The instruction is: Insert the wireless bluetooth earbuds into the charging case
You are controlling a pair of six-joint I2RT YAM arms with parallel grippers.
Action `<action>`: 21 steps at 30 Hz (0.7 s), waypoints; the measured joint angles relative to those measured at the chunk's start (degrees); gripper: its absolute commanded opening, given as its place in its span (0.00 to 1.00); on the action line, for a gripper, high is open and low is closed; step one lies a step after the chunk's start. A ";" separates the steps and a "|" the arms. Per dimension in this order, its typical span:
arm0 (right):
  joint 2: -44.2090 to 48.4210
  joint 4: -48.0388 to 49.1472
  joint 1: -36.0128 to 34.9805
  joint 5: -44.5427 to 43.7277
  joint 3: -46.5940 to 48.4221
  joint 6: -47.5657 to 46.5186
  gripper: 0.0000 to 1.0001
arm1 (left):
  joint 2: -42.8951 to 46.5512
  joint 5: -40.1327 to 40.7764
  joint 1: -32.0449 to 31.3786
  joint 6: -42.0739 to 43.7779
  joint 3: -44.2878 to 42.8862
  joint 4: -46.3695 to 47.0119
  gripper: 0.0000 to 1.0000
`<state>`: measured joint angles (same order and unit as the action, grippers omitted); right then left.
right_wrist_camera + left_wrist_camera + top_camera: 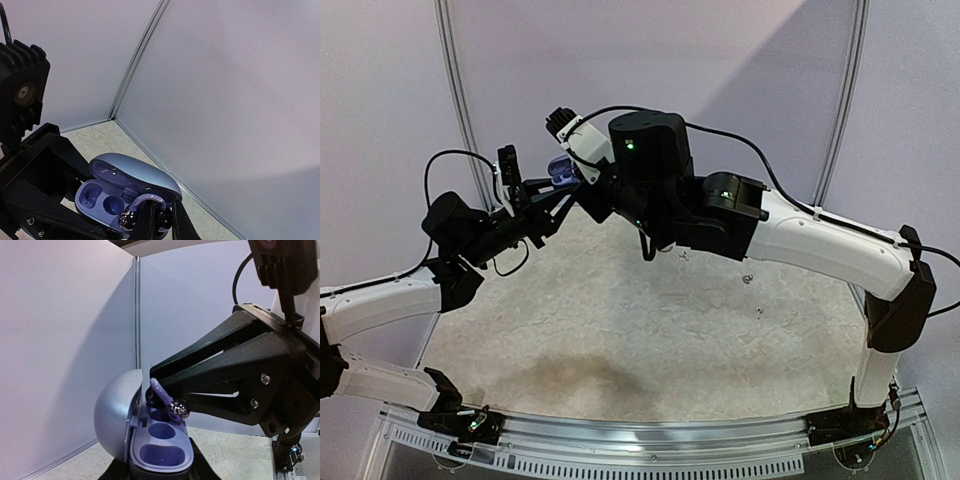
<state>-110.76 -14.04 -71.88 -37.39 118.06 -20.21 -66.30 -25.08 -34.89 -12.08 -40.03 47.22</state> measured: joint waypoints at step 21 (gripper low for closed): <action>-1.18 2.95 0.22 -5.35 0.00 -0.15 0.00 | 0.00 0.46 0.00 -0.31 0.00 -0.22 0.00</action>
<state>-111.94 -11.09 -71.66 -42.74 118.06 -20.36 -66.30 -24.62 -34.89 -12.38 -40.03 47.00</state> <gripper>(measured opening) 0.101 0.294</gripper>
